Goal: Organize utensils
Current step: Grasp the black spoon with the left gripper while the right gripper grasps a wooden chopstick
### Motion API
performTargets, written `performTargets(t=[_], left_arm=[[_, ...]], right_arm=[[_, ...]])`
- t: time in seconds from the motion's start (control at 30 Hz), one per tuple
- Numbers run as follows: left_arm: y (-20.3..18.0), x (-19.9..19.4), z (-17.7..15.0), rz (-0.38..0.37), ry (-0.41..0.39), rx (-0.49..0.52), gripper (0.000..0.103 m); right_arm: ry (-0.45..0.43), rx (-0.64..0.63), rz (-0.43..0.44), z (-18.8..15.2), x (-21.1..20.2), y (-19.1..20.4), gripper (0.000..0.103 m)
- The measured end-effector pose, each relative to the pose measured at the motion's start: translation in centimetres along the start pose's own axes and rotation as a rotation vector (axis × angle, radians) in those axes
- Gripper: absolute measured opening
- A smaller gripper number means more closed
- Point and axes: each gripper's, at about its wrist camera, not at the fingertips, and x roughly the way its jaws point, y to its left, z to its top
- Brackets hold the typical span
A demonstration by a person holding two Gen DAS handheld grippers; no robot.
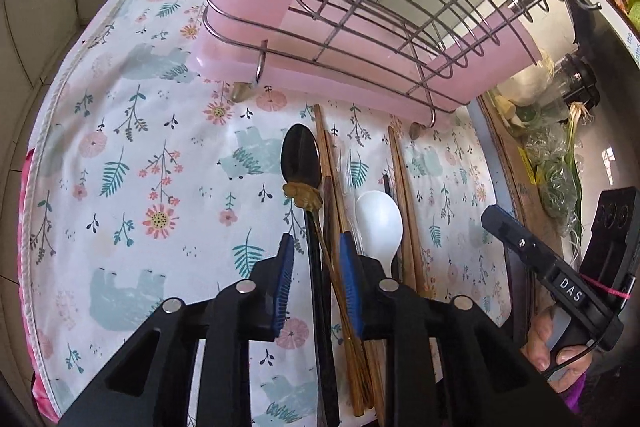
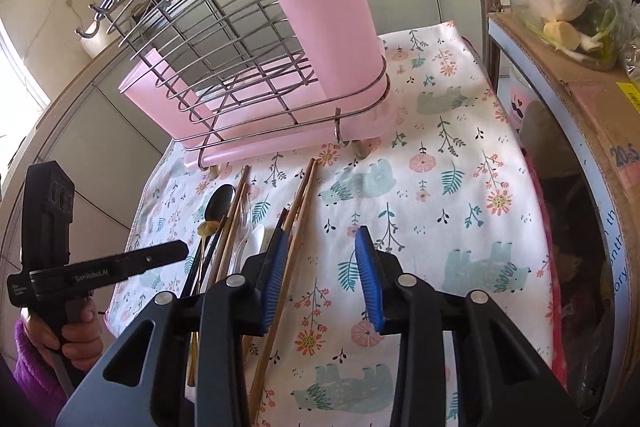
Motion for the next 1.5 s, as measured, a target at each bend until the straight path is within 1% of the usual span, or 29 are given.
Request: performTargets(t=[0.13,0.23,0.3,0.4,0.53,0.6,0.67,0.73,0.8,0.93,1.0,1.07,1.13,1.2,1.3,1.37,1.5], left_arm=[[0.3,1.0,0.0,-0.010,0.036,0.000,0.010],[0.5,1.8,0.1,-0.057,0.066,-0.018,0.008],[0.6,1.8,0.1,-0.073,0.064,-0.023,0.005],[1.1,0.9,0.3,-0.064,0.039,-0.034,0.003],[1.8,-0.6,0.2,-0.033,-0.001,-0.038,0.003],[2.3,-1.5,0.1,0.011,-0.029,-0.034,0.003],[2.5,-2.2,0.0,0.077,-0.060,-0.018,0.003],[2.7,-2.3,-0.1,0.117,-0.066,0.000,0.003],[3.2,-2.0,-0.3,0.136,-0.051,0.007,0.003],[3.3,-1.4,-0.2,0.139,-0.035,0.012,0.003],[3.3,-1.3,0.1,0.154,-0.023,0.027,0.003],[3.4,-0.9,0.3,0.167,-0.011,0.025,0.004],[3.6,-0.6,0.7,0.172,-0.003,0.021,0.005],[3.8,-0.4,1.0,0.173,0.006,0.018,0.006],[3.9,0.1,1.5,0.180,0.025,0.012,0.007],[4.0,0.2,1.8,0.186,0.028,0.016,0.008],[4.0,0.6,2.7,0.186,0.048,0.020,0.012]], right_arm=[[0.023,0.003,0.015,0.3,0.8,0.1,0.035],[0.041,0.010,0.024,0.4,1.3,0.2,0.035],[0.051,0.017,0.028,0.6,1.6,0.2,0.035],[0.063,0.024,0.034,0.8,1.8,0.4,0.035],[0.082,0.021,0.037,0.9,2.2,0.7,0.033],[0.096,0.023,0.040,0.9,2.7,0.8,0.032],[0.117,0.029,0.046,0.8,3.3,0.8,0.030],[0.137,0.037,0.047,0.7,3.9,0.8,0.029],[0.155,0.043,0.046,0.7,4.6,0.9,0.028],[0.189,0.028,0.029,0.7,6.1,1.5,0.024],[0.205,0.014,0.003,0.7,7.0,2.0,0.021],[0.217,0.016,0.004,0.6,7.6,2.3,0.020],[0.223,0.008,0.002,0.5,7.9,2.7,0.013],[0.227,0.004,0.003,0.5,8.0,2.8,0.009],[0.221,0.002,-0.036,0.7,7.6,2.5,0.009],[0.223,0.023,-0.050,0.8,7.4,1.9,0.009],[0.241,0.045,-0.053,1.4,7.2,1.2,0.009]])
